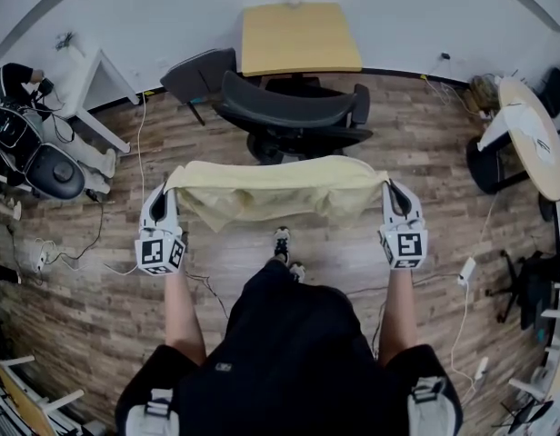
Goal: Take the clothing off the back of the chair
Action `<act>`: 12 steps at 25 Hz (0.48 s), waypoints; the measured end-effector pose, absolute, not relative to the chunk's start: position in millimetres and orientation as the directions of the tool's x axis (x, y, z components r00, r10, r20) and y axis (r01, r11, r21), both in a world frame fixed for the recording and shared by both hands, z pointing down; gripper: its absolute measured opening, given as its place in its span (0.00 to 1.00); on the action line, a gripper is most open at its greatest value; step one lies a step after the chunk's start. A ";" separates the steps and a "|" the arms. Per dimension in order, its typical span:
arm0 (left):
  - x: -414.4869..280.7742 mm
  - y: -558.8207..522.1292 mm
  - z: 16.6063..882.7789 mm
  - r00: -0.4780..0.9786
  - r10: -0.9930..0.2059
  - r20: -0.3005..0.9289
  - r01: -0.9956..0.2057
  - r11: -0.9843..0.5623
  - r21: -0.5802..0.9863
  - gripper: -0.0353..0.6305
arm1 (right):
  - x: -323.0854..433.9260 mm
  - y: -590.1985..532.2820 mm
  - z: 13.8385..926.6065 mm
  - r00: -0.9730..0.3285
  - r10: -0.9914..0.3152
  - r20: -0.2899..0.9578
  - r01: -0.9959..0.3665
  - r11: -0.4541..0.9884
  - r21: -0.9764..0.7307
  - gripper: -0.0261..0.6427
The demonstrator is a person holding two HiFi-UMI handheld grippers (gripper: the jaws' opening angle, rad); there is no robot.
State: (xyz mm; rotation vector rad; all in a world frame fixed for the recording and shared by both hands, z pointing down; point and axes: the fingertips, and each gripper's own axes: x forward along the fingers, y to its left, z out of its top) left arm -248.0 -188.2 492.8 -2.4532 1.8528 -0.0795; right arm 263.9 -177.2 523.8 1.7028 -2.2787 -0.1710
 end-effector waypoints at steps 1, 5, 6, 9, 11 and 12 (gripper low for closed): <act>-247.5 -187.6 493.0 0.275 -0.962 0.003 -0.958 -0.274 -0.085 0.06 | 265.2 -175.3 529.8 -0.254 -0.951 0.176 -0.917 0.295 0.267 0.05; -245.0 -185.1 493.4 0.280 -0.960 0.005 -0.955 -0.279 -0.097 0.06 | 266.0 -170.6 543.7 -0.241 -0.946 0.215 -0.916 0.295 0.271 0.05; -245.0 -184.6 493.4 0.280 -0.960 0.005 -0.955 -0.279 -0.096 0.06 | 265.3 -170.0 545.2 -0.243 -0.947 0.212 -0.916 0.296 0.270 0.05; -245.7 -183.0 493.7 0.279 -0.960 0.005 -0.956 -0.278 -0.092 0.06 | 262.3 -167.5 547.1 -0.244 -0.945 0.219 -0.916 0.299 0.270 0.05; -247.1 -181.8 494.8 0.279 -0.960 0.006 -0.956 -0.279 -0.092 0.06 | 261.3 -166.3 547.6 -0.239 -0.944 0.226 -0.916 0.297 0.271 0.05; -247.7 -181.1 495.4 0.280 -0.960 0.008 -0.956 -0.279 -0.093 0.06 | 261.3 -166.1 547.8 -0.237 -0.945 0.227 -0.915 0.295 0.274 0.05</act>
